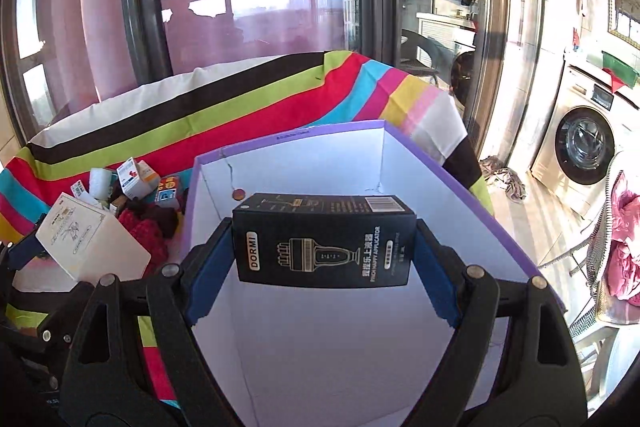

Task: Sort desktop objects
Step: 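Carry both boxes into the purple-rimmed box and open both grippers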

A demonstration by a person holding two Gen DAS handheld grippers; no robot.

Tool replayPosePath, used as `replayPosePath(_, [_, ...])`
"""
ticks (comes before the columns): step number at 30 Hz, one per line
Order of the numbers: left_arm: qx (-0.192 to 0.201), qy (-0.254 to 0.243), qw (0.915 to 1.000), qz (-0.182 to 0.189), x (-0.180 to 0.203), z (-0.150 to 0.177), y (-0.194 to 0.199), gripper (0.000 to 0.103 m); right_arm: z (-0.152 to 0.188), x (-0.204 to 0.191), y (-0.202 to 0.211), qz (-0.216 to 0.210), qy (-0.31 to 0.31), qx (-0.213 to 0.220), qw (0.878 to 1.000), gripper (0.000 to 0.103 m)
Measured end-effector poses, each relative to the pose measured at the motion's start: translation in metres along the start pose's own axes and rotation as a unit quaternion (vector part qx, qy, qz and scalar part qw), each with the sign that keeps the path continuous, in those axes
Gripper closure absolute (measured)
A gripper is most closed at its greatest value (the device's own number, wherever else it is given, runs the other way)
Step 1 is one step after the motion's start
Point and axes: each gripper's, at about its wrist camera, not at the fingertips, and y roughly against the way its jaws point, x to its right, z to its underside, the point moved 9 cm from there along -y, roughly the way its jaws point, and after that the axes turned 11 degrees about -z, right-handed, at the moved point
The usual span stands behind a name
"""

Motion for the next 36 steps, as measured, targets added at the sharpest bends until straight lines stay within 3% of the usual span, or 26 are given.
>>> replayPosePath(4, [0.018,-0.052,0.9985,-0.003,0.035,-0.01,0.002,0.004,0.003,0.031,-0.003,0.03,-0.001,-0.011,0.999,0.017])
replayPosePath(10, [0.04,-0.165,0.9854,-0.014,0.093,-0.017,-0.001,0.004,0.005,0.052,-0.008,0.016,-0.019,-0.009,1.0,0.017])
replayPosePath(13, [0.027,-0.194,0.9806,-0.01,0.112,-0.012,-0.009,0.004,0.003,0.06,-0.005,0.052,0.008,-0.003,0.999,0.017])
replayPosePath(17, [0.024,-0.222,0.9746,-0.011,0.127,-0.004,-0.019,0.004,0.004,0.065,-0.008,0.024,-0.004,-0.011,1.0,0.016])
replayPosePath(22, [0.023,-0.254,0.9668,-0.009,0.144,0.006,-0.026,0.004,0.004,0.06,-0.01,0.032,0.009,-0.011,0.999,0.014])
replayPosePath(25, [0.019,-0.27,0.9628,0.0,0.152,0.013,-0.03,0.004,0.007,0.059,-0.014,0.028,0.014,-0.024,0.999,0.012])
replayPosePath(33, [-0.022,-0.224,0.9727,0.056,0.153,0.022,-0.039,0.0,0.011,0.056,-0.015,0.034,0.023,-0.034,0.999,0.007])
replayPosePath(36, [-0.012,-0.209,0.9756,0.067,0.15,0.023,-0.036,0.0,0.01,0.055,-0.014,0.033,0.024,-0.031,0.999,0.007])
